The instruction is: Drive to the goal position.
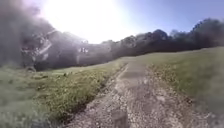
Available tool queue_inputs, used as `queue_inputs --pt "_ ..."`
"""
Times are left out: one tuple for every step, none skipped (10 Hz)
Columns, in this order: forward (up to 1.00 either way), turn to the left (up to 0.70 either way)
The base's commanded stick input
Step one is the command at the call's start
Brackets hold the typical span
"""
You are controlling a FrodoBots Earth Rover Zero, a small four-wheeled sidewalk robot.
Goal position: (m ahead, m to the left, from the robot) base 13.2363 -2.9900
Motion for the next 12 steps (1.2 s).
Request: queue_inputs --pt "0.50 0.00" --pt "0.50 0.00" --pt "0.50 0.00" --pt "0.50 0.00" --pt "0.50 0.00" --pt "0.50 -0.27" --pt "0.50 -0.23" --pt "0.50 -0.07" --pt "0.50 0.00" --pt "0.50 0.00" --pt "0.50 0.00" --pt "0.50 0.00"
